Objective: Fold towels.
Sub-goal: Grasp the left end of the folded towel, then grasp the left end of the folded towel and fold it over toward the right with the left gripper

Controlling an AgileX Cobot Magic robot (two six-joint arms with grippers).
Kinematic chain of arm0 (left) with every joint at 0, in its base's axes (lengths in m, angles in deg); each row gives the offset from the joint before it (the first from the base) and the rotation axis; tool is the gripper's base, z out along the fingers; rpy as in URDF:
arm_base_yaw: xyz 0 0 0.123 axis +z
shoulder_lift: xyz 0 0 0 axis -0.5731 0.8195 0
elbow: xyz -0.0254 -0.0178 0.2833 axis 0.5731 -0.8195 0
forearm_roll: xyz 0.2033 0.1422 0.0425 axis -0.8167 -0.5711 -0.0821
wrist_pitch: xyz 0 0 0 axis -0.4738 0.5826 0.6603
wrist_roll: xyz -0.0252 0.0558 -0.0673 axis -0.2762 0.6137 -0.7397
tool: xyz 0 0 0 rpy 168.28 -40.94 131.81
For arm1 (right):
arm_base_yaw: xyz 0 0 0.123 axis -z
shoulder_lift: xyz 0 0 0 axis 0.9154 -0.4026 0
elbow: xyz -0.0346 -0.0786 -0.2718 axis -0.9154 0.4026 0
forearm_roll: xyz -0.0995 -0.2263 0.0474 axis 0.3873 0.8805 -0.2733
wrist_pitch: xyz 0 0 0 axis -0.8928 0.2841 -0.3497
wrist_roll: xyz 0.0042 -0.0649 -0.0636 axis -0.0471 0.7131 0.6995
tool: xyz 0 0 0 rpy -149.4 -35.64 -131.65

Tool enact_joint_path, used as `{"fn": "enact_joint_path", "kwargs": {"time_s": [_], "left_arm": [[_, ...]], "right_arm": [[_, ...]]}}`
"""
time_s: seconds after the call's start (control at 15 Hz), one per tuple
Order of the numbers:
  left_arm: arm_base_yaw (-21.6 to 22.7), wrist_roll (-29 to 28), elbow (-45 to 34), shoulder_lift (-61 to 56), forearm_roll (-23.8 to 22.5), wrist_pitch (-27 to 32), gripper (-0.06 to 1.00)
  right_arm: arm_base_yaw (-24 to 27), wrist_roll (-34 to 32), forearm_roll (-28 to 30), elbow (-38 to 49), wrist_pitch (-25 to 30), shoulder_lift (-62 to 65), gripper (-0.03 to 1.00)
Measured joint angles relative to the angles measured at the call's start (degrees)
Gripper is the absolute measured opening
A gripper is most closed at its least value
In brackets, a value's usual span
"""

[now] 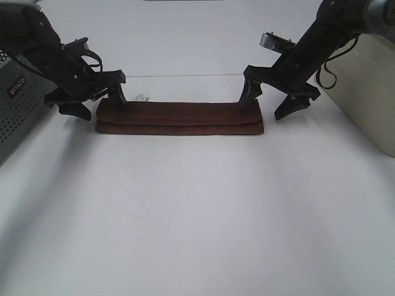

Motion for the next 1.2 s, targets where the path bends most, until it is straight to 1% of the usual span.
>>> {"fn": "enact_joint_path", "kwargs": {"time_s": [0.07,0.13,0.2,0.27,0.33,0.4,0.47,0.53,0.6,0.73,1.0,1.2], "left_arm": [[-0.1,0.0,0.0,0.8,0.3,-0.3,0.80],[-0.2,0.0,0.1,1.2,0.5,-1.0,0.76],[-0.4,0.0,0.1,1.5,0.7,-1.7,0.70],[-0.7,0.0,0.1,1.7,0.8,-2.3,0.62],[-0.8,0.0,0.1,1.9,1.1,-2.5,0.37],[-0.9,0.0,0.1,1.9,1.0,-2.5,0.20],[-0.9,0.1,0.1,1.9,0.7,-2.3,0.08],[-0.9,0.1,0.1,1.9,0.7,-2.3,0.08],[-0.9,0.2,0.1,1.9,0.2,-1.4,0.05],[-0.1,0.2,0.1,1.0,-0.7,0.8,0.05],[2.5,0.1,0.1,-7.0,-5.4,5.4,0.05],[2.2,-1.8,0.3,-11.6,-5.8,7.0,0.05]], "right_arm": [[0.0,0.0,0.1,0.0,0.0,0.0,0.87],[0.0,0.0,0.1,0.0,-0.1,0.0,0.87],[0.0,0.0,0.1,0.0,-0.1,0.0,0.87],[0.0,0.0,0.1,0.0,-0.1,0.0,0.87],[0.0,0.0,0.1,0.0,-0.2,0.0,0.87],[0.0,0.0,0.1,0.0,-0.2,0.0,0.87],[0.0,0.0,0.1,0.0,-0.2,0.0,0.87],[0.0,0.0,0.1,0.0,-0.2,0.0,0.87],[0.0,-0.3,0.1,0.0,-0.2,0.0,0.87],[0.0,-1.3,0.1,0.0,-0.3,0.0,0.87],[0.0,-1.5,0.1,0.0,-0.3,0.0,0.87],[0.0,-1.5,0.1,0.0,0.1,0.0,0.87]]}}
